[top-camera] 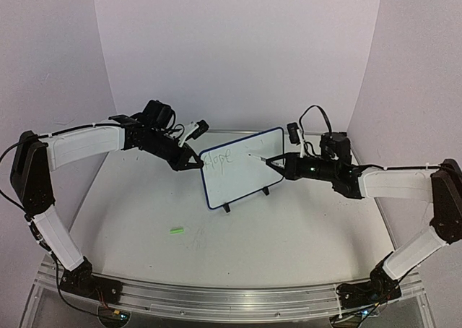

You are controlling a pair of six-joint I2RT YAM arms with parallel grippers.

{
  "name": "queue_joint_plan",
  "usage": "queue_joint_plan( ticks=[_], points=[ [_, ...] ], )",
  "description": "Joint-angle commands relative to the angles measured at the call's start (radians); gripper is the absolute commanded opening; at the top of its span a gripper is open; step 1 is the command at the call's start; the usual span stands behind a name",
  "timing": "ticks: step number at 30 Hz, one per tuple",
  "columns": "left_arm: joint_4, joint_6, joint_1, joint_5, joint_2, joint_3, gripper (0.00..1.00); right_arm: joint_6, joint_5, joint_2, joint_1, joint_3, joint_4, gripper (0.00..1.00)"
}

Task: Write a sentence on the whiteboard
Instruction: Write on the whiteboard with the whiteboard marker without the cap.

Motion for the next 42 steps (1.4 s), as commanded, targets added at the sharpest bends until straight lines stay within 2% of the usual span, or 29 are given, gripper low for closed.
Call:
queue_joint_plan(
  ticks=[1,23,42],
  points=[
    [-0.044,0.024,-0.008,-0.030,0.013,0.014,0.00,-0.006,-0.074,0.041,-0.023,0.072,0.036,0.00],
    [-0.044,0.028,-0.008,-0.040,0.014,0.013,0.00,0.043,-0.139,0.188,-0.082,0.185,0.142,0.00],
    [-0.045,0.029,-0.007,-0.040,0.021,0.014,0.00,0.044,-0.185,0.248,-0.091,0.207,0.146,0.00]
  ],
)
